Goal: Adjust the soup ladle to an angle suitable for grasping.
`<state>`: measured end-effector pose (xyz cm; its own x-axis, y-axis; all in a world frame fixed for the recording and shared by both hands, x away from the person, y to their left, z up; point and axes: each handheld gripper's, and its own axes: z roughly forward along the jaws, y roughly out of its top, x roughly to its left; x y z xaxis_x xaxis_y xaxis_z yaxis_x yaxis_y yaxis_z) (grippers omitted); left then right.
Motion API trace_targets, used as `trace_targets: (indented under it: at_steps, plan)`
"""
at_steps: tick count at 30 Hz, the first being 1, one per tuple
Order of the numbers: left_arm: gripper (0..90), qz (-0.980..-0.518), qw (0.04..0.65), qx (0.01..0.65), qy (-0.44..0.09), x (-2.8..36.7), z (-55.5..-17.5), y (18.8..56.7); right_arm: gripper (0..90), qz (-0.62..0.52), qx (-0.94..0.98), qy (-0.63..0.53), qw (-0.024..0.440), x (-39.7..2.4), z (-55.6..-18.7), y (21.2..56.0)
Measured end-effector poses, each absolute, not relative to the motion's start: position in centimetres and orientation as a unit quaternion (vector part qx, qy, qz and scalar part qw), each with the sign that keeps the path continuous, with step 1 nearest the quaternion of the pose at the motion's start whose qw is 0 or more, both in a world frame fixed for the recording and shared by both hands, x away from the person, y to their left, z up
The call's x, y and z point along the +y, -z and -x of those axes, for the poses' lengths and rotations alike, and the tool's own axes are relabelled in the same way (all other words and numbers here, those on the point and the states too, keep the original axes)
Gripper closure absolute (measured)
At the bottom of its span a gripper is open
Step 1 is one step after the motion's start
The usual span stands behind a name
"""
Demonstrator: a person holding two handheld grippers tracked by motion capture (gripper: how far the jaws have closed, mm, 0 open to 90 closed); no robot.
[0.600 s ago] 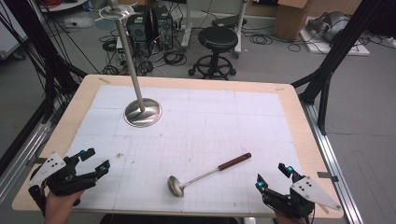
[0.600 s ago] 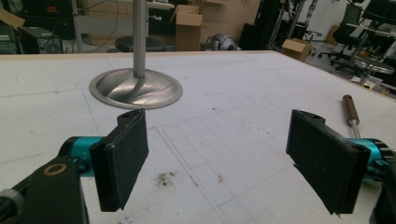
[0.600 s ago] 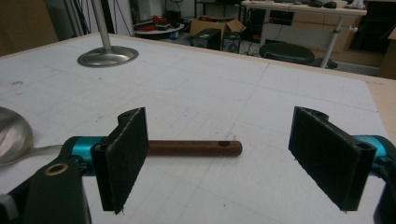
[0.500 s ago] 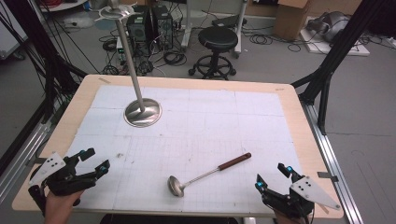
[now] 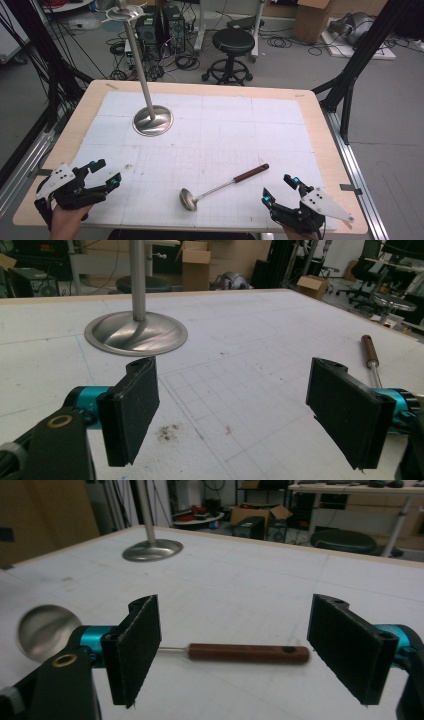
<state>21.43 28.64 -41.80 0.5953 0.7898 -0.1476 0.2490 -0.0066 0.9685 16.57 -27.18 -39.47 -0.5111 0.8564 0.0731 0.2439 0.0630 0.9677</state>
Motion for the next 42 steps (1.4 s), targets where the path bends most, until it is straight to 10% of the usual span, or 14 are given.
trace_targets:
  at_steps: [14, 42]
  plan:
    - [21.7, -0.68, 0.581, 0.387, -0.224, 28.5, -21.7, 42.0, 88.5, -0.319, 0.784, -0.509, 0.154, -17.8, -19.7, 41.6]
    - [22.2, -0.676, 0.581, 0.395, -0.223, 28.7, -21.9, 42.1, 89.0, -0.311, 0.854, -0.398, 0.126, -10.9, -22.7, 44.9]
